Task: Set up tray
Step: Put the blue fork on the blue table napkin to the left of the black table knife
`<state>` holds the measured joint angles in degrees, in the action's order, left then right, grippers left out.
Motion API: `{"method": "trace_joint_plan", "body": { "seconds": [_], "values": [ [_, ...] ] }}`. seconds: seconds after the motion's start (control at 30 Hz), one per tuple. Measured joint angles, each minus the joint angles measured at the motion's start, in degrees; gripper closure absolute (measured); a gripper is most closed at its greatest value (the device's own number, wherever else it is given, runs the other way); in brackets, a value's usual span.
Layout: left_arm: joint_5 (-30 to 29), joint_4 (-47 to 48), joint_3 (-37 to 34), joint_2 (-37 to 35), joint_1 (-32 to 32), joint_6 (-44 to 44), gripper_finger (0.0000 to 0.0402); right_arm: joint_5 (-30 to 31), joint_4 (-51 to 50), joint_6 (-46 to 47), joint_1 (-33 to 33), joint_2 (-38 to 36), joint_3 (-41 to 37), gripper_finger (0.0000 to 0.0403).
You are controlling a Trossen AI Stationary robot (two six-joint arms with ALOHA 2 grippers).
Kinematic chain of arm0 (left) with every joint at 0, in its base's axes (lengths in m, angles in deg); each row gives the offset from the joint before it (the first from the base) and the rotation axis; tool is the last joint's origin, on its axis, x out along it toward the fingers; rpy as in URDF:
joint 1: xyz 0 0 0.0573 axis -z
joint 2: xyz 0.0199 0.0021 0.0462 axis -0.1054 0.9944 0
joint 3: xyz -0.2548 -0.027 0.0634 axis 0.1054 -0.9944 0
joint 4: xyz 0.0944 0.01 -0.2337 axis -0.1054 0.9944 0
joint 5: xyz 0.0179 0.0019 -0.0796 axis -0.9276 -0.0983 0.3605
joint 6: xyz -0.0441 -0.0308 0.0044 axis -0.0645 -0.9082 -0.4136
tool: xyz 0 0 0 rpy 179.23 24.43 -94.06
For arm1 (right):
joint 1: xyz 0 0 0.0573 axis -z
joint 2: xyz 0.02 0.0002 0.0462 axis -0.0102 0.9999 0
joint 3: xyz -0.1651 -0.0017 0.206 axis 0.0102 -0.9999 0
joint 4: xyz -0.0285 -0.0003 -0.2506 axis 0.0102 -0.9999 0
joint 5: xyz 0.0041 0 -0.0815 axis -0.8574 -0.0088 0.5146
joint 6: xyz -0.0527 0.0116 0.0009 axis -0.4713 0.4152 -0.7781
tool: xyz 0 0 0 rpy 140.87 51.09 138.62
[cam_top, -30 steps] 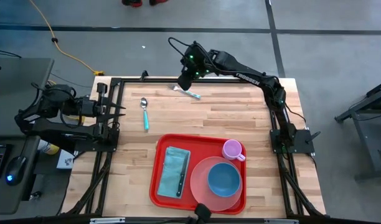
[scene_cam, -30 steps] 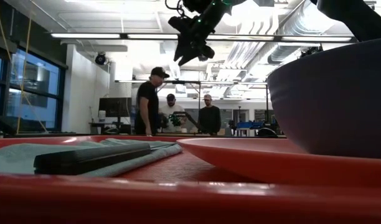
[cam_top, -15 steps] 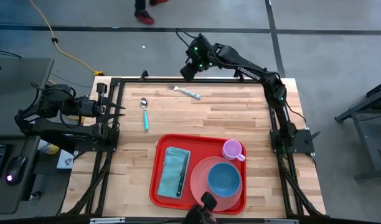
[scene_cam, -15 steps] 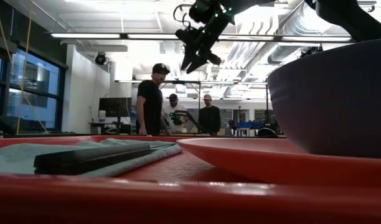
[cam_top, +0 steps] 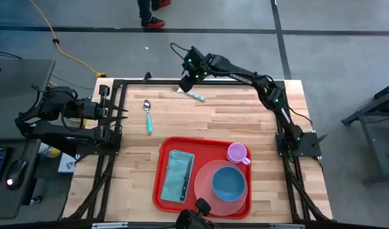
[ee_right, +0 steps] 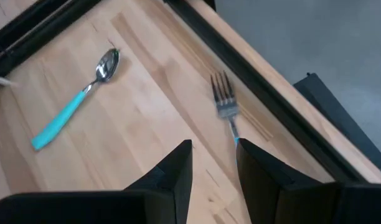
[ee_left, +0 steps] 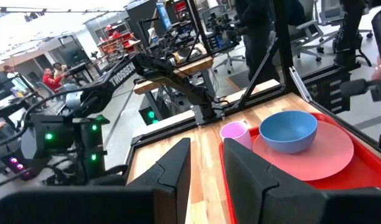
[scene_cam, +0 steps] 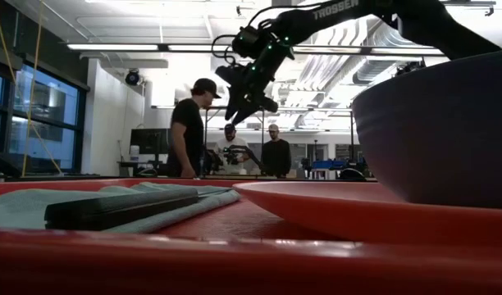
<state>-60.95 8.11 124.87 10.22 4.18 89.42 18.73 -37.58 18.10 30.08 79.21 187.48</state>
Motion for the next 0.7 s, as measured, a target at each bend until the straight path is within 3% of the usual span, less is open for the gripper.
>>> {"method": "trace_joint_plan", "body": {
  "seconds": [0.37, 0.53, 0.7],
  "values": [
    [0.77, 1.37, 0.00, 0.00, 0.02, -0.80, 0.0275, 2.31, -0.73, 1.37, -0.29, 2.53, 0.00, 0.0299],
    [0.77, 2.05, 0.00, 0.00, 0.00, -1.27, 0.0275, 0.68, -0.99, 2.45, -0.42, 2.88, 0.00, 0.0298],
    [0.77, 2.05, 0.00, -0.01, 0.01, -1.27, 0.0275, -0.94, -1.15, 2.54, -0.65, 3.76, 0.00, 0.0268]
  ]
}}
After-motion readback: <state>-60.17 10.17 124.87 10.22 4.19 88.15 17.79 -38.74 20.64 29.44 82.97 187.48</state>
